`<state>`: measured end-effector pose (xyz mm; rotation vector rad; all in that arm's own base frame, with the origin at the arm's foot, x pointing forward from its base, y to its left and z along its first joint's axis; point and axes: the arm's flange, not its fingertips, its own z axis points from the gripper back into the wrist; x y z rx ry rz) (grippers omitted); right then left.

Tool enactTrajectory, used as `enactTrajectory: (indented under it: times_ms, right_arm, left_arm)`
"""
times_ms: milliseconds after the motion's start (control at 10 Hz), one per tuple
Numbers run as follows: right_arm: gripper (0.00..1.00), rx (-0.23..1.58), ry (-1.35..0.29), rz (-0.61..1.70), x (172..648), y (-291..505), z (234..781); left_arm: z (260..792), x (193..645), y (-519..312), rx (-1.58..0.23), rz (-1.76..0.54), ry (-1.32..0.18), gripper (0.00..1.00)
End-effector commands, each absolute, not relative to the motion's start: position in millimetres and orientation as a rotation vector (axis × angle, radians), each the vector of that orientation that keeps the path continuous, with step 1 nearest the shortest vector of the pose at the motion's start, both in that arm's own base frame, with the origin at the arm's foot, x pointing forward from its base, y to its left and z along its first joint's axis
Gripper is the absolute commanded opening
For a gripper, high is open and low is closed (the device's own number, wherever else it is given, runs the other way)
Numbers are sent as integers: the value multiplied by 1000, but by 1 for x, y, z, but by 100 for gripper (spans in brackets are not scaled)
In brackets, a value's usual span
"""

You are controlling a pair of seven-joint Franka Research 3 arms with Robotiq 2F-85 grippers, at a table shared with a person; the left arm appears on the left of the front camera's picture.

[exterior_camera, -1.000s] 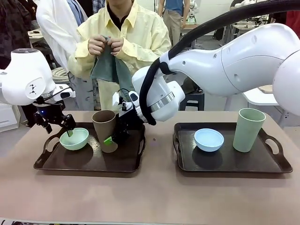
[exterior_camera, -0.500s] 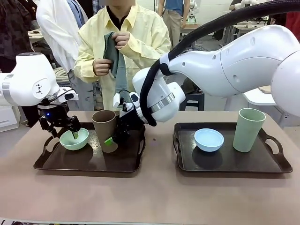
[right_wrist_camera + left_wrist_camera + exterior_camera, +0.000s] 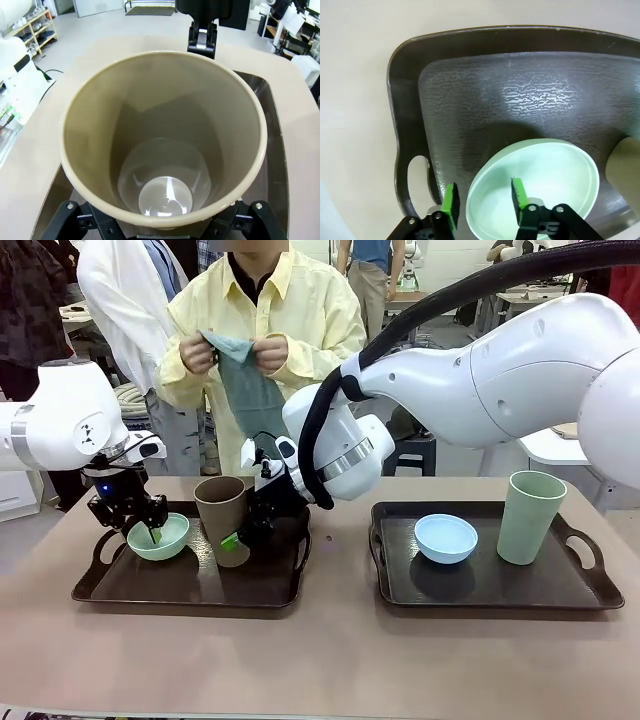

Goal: Set up a tray with a mat and arrange the tableware.
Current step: Pick up the Picnic Bowl and Reusable plastic cup from the Handle tray in front of the human's position and hold them in the air.

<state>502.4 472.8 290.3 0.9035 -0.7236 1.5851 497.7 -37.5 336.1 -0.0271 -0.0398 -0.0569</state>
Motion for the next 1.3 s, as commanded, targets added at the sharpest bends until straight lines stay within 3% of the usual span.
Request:
enactTrajectory:
  times_ms: [0,100,200,300,400,500,700,800,900,1000,1200]
  right_arm:
    - [0,905,-731,1595,504,474,292]
    - [23,906,-731,1594,504,474,292]
    - [23,906,-729,1591,504,474,292]
    - [0,905,-728,1591,503,474,292]
    - [23,903,-726,1589,503,474,293]
    - [0,904,-725,1584,503,474,293]
    - [0,907,-733,1580,503,473,293]
    - [23,905,-733,1579,503,473,293]
    - [23,895,-729,1572,502,473,294]
    - [0,912,-725,1540,501,472,300]
    - [0,909,-750,1536,488,463,335]
  left_arm:
    - [336,501,-41,-4,-34,-46,0]
    - [338,501,-41,-4,-36,-52,14]
    - [340,501,-39,-3,-37,-57,5]
    - [342,500,-38,-5,-36,-59,0]
    - [343,500,-38,-5,-37,-60,0]
    - [343,499,-38,2,-38,-55,0]
    - [344,498,-37,9,-48,-54,0]
    - [344,498,-36,9,-54,-57,0]
    - [344,496,-35,12,-58,-68,0]
    - [347,493,-36,18,-47,-69,0]
    - [372,475,-38,-7,-82,-123,0]
